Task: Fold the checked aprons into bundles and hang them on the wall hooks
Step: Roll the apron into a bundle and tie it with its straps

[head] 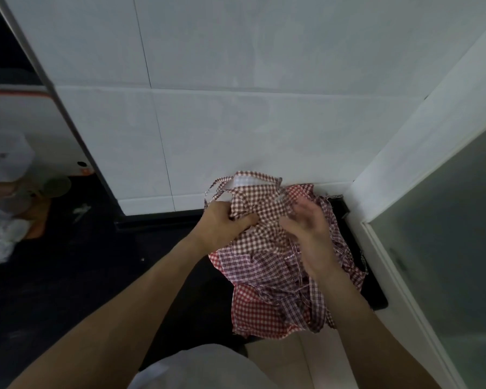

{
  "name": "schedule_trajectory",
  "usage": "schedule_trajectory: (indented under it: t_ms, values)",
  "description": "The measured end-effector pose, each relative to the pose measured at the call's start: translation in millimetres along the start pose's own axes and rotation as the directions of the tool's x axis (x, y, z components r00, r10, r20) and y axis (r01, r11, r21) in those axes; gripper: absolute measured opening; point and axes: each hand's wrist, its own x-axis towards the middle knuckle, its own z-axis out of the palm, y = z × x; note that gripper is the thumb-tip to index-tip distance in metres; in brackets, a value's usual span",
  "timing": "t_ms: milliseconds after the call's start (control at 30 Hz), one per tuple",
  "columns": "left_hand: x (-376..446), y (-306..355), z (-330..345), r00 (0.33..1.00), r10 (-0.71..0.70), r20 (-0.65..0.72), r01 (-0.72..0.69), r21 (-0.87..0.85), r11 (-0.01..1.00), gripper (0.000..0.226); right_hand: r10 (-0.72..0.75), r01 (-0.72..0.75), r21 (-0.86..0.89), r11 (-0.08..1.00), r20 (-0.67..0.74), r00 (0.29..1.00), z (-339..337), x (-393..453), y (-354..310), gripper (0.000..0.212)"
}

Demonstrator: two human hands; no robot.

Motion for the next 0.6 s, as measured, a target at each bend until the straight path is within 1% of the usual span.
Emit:
schedule_trajectory:
  t_ms: [33, 67, 100, 133, 167, 200, 233, 267, 300, 367, 400, 467, 500, 533, 600]
  values:
    - [-0.5, -1.2, -1.1, 0.999, 0.034, 0.037, -0.036, 0.047, 0.998, 0.021, -0.105, 0.088, -0.178, 0.98, -0.092, 0.99, 0.5, 0.3, -5.1, 0.057]
    - [-1.0, -1.3, -1.1, 0.995, 0.064, 0.071, -0.07, 0.088, 0.994, 0.02, -0.216, 0.17, -0.325, 0.93, -0.112, 0.97, 4.4, -0.4, -12.8, 0.052]
    - [-1.0, -0.7, 0.1, 0.991, 0.094, 0.096, -0.107, 0.134, 0.985, 0.017, -0.309, 0.254, -0.442, 0.86, -0.055, 0.949, 10.6, -1.1, -20.0, 0.047]
    - [-1.1, 0.6, 2.6, 0.985, 0.127, 0.116, -0.147, 0.183, 0.972, 0.015, -0.36, 0.332, -0.538, 0.775, 0.057, 0.931, 18.5, -3.1, -26.0, 0.045]
    - [-0.2, 1.0, 5.6, 0.979, 0.151, 0.135, -0.18, 0.23, 0.957, 0.021, -0.365, 0.387, -0.626, 0.677, 0.171, 0.915, 27.9, -4.6, -30.3, 0.044]
    - [1.5, 0.0, 8.9, 0.976, 0.162, 0.146, -0.197, 0.271, 0.942, 0.032, -0.353, 0.425, -0.701, 0.573, 0.256, 0.9, 35.2, -4.4, -31.4, 0.042]
    - [2.7, -1.2, 10.9, 0.976, 0.16, 0.147, -0.197, 0.295, 0.935, 0.044, -0.345, 0.445, -0.751, 0.488, 0.303, 0.889, 40.9, -1.8, -30.9, 0.037]
    - [3.8, -3.6, 13.0, 0.976, 0.156, 0.153, -0.196, 0.302, 0.933, 0.052, -0.353, 0.455, -0.778, 0.433, 0.318, 0.88, 43.8, 1.1, -30.0, 0.028]
    - [5.0, -7.9, 14.2, 0.977, 0.144, 0.155, -0.187, 0.308, 0.933, 0.058, -0.36, 0.46, -0.791, 0.403, 0.326, 0.874, 44.8, 5.1, -28.6, 0.018]
    - [0.9, -7.4, 13.0, 0.983, 0.123, 0.133, -0.16, 0.323, 0.933, 0.059, -0.349, 0.481, -0.783, 0.395, 0.356, 0.867, 43.6, 11.5, -28.1, 0.005]
    - [-0.4, -7.8, 11.6, 0.987, 0.098, 0.128, -0.133, 0.305, 0.943, 0.052, -0.332, 0.484, -0.767, 0.422, 0.366, 0.87, 42.2, 13.0, -29.3, 0.005]
    - [-1.8, -8.9, 8.6, 0.991, 0.056, 0.12, -0.087, 0.279, 0.956, 0.029, -0.301, 0.471, -0.743, 0.475, 0.365, 0.881, 40.0, 13.6, -34.5, 0.002]
    - [-1.1, -10.2, 7.5, 0.992, 0.049, 0.116, -0.08, 0.281, 0.956, 0.026, -0.289, 0.461, -0.742, 0.486, 0.361, 0.887, 39.4, 12.7, -37.2, 0.004]
    - [-0.3, -12.2, 7.2, 0.993, 0.051, 0.111, -0.082, 0.289, 0.954, 0.032, -0.283, 0.458, -0.744, 0.487, 0.361, 0.888, 38.8, 11.9, -39.5, 0.009]
    - [1.7, -16.9, 9.6, 0.99, 0.083, 0.113, -0.114, 0.3, 0.947, 0.056, -0.266, 0.444, -0.768, 0.462, 0.358, 0.895, 40.2, 10.8, -40.1, 0.028]
